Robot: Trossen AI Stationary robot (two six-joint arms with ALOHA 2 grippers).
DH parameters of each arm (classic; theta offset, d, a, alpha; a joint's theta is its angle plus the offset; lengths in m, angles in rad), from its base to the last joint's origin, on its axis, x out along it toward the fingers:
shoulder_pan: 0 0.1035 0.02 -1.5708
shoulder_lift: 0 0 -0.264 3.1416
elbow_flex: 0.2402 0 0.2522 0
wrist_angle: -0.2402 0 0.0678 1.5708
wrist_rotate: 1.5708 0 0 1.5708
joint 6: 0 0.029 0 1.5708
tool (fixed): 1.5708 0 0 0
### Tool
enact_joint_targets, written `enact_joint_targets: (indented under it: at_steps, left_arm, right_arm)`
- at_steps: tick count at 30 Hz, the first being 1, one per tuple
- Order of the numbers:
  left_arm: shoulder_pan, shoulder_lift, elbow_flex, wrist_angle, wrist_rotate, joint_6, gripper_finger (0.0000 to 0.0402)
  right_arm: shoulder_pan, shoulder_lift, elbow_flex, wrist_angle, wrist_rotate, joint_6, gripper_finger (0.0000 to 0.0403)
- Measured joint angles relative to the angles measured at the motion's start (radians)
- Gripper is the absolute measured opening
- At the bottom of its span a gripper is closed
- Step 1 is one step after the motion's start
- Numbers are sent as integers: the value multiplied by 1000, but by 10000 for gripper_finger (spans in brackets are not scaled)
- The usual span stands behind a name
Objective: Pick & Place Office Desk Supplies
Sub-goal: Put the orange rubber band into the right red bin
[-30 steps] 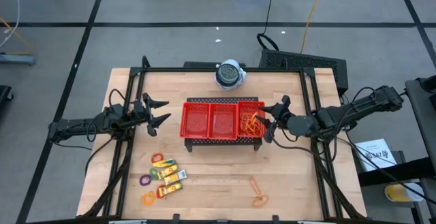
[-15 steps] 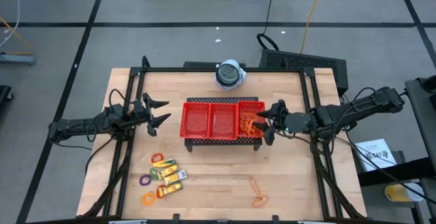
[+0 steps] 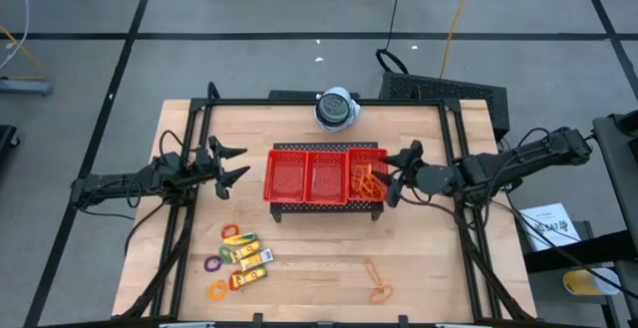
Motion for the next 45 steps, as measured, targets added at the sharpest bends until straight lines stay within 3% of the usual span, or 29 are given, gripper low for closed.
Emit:
enact_joint_targets:
  at_steps: [7, 10, 13, 17, 23, 27, 29, 34, 37, 41, 45]
  left_arm:
    - [0, 0, 0, 0, 0, 0, 267]
    - [0, 0, 0, 0, 0, 0, 267]
    - [0, 0, 0, 0, 0, 0, 267]
    - [0, 0, 0, 0, 0, 0, 267]
    - [0, 0, 0, 0, 0, 0, 267]
    - [0, 0, 0, 0, 0, 0, 267]
    - [0, 0, 0, 0, 0, 0, 267]
    - [0, 0, 0, 0, 0, 0, 267]
    - [0, 0, 0, 0, 0, 0, 267]
    - [0, 0, 0, 0, 0, 0, 267]
    - [0, 0, 0, 0, 0, 0, 267]
  right_arm:
    - [0, 0, 0, -73, 65, -26, 194]
    - [1, 0, 0, -79, -8, -100, 194]
    - [1, 0, 0, -73, 14, -92, 192]
    - [0, 0, 0, -23, -138, -166, 189]
    - [-1, 0, 0, -4, -135, -252, 189]
    - [1, 0, 0, 9, -167, -225, 189]
    - [0, 0, 0, 21, -151, -209, 188]
    - [-1, 2, 0, 15, 37, -120, 181]
    - [-1, 3, 0, 20, -30, -150, 180]
    - [-1, 3, 0, 29, -21, -115, 180]
    - [2, 3, 0, 96, -181, -112, 179]
